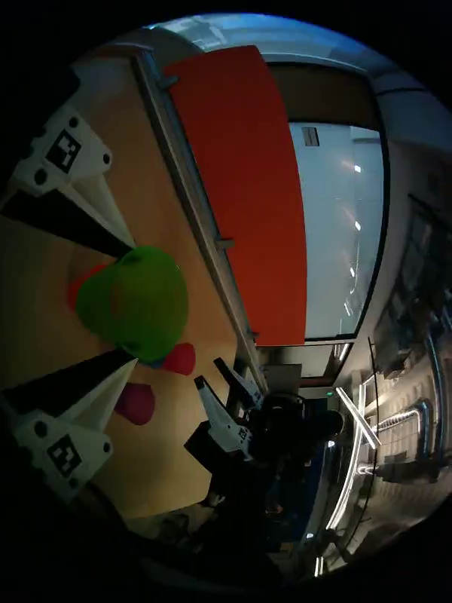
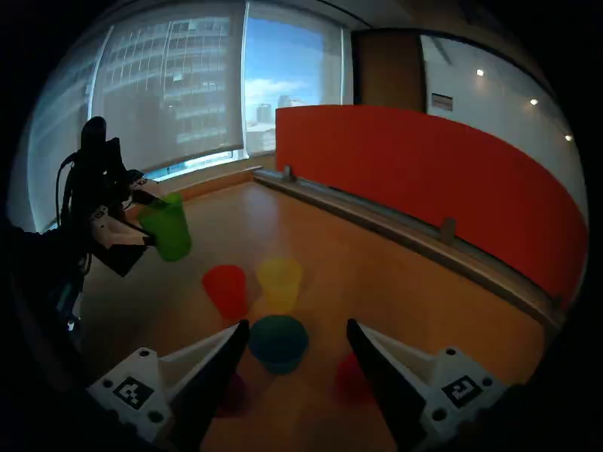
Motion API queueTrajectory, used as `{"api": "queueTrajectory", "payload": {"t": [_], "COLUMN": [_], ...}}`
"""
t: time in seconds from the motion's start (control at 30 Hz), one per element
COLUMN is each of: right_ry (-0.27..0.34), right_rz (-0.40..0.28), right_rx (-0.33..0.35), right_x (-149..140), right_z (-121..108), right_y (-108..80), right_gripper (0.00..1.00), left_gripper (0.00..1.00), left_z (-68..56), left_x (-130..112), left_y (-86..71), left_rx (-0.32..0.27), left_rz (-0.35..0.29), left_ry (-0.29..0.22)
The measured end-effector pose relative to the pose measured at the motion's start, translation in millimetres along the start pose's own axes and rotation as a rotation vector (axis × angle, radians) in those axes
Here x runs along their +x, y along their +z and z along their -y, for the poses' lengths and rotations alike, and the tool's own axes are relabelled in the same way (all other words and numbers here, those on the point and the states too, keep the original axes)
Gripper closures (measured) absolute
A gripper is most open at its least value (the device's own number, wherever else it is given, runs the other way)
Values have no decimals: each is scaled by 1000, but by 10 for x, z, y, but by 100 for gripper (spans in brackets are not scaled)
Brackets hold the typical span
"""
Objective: Pour water
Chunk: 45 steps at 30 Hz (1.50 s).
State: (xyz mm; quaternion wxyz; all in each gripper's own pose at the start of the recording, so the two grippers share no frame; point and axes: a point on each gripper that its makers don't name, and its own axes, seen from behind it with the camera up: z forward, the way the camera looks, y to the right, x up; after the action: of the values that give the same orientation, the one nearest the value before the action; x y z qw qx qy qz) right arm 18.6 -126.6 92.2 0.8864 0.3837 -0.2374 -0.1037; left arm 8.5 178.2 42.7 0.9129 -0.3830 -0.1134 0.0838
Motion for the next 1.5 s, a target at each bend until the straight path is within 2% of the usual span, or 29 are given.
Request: {"api": "queueTrajectory", "payload": {"t": [0.3,0.57,0.83,1.17,1.5], "right_ry": [-5,-10,-24,-38,-29], "right_rz": [8,22,48,102,142], "right_rx": [2,7,18,34,53], "right_x": [-17,-46,-126,-362,-545], "right_z": [9,23,73,135,216], "right_y": [34,80,176,333,430], "right_gripper": [0,0,0,0,0], "left_gripper": [16,17,16,16,17], "left_z": [83,91,105,116,120], "left_x": [187,299,330,311,315], "left_y": [-37,-73,-106,-147,-169], "left_rx": [17,20,30,38,40], "left_rz": [-76,-123,-131,-121,-122], "left_ry": [-12,-7,7,24,28]}}
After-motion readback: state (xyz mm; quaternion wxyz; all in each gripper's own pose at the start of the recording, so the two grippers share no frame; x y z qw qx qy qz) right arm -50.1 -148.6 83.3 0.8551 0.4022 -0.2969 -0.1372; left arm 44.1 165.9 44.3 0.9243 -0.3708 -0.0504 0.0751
